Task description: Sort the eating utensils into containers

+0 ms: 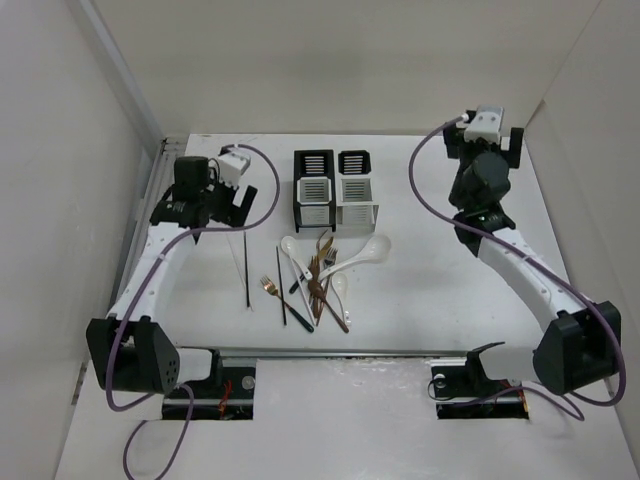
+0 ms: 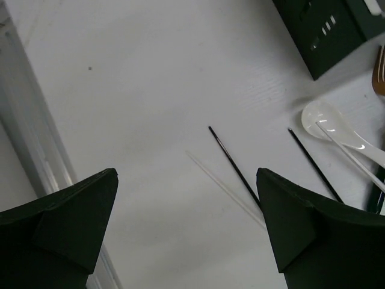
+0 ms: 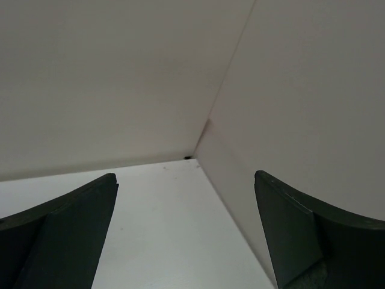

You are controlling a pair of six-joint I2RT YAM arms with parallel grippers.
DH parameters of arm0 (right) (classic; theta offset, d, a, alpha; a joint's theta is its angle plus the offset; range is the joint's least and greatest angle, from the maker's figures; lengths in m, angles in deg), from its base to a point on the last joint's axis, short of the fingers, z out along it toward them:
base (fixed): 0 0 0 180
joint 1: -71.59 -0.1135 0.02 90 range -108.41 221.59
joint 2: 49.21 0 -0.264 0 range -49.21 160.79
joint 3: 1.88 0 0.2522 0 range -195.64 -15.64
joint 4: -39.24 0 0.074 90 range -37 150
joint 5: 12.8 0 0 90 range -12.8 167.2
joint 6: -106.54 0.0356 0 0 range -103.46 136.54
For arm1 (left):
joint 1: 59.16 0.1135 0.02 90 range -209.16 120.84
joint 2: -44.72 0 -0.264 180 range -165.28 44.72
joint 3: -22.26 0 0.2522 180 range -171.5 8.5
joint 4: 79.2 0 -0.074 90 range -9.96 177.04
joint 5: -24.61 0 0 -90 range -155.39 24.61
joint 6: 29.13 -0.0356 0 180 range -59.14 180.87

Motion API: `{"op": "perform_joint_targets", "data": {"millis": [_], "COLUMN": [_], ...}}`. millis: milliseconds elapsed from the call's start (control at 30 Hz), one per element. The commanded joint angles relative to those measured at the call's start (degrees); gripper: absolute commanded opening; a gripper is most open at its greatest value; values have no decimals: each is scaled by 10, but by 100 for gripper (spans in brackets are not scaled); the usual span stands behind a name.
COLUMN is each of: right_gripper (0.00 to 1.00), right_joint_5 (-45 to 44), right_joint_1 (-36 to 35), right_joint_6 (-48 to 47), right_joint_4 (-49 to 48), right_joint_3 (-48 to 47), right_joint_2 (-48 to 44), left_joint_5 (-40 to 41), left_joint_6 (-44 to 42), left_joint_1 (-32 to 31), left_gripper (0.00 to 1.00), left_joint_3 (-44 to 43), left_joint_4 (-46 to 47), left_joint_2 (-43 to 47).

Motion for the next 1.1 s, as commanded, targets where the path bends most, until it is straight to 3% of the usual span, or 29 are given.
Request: {"op": "perform_joint_targets", "data": {"millis": [0,67,100,200,267,400,433,600,700,900,1067], "right_gripper": [100,100,100,100,98,84,78,76,76,76,76], "right_joint_5": [-114,-158,-141,69,202,323,323,283,247,166,140], "right_joint_1": [-10,-15,-15,-15,-15,-15,-22,-64,-98,-134,-145], "right_joint_6": [-125,-58,8,92,202,369,395,499,506,506,511], "right_joint_4": [49,62,150,303,384,461,470,451,465,524,542], "right_joint_3": [-59,-92,-108,-161,-167,-141,-117,-20,-6,-14,-9], "right_joint_2": [8,8,3,-6,-17,-17,-17,-64,-75,-75,-86], "left_joint_5": [51,100,112,39,14,29,29,43,52,44,50], "left_joint_6": [38,102,132,146,149,196,188,153,148,148,148], "left_joint_1": [-2,-2,-2,-2,-16,-29,-29,-66,-75,-80,-80], "left_gripper": [100,100,100,100,100,96,96,86,67,46,45], "left_joint_3": [-122,-148,-137,-77,-52,-7,1,7,7,-22,-28], "left_joint_4": [-47,-25,-18,-41,-67,-133,-133,-146,-158,-176,-181], "left_joint_2": [16,23,30,31,15,-54,-54,-98,-163,-239,-259]}}
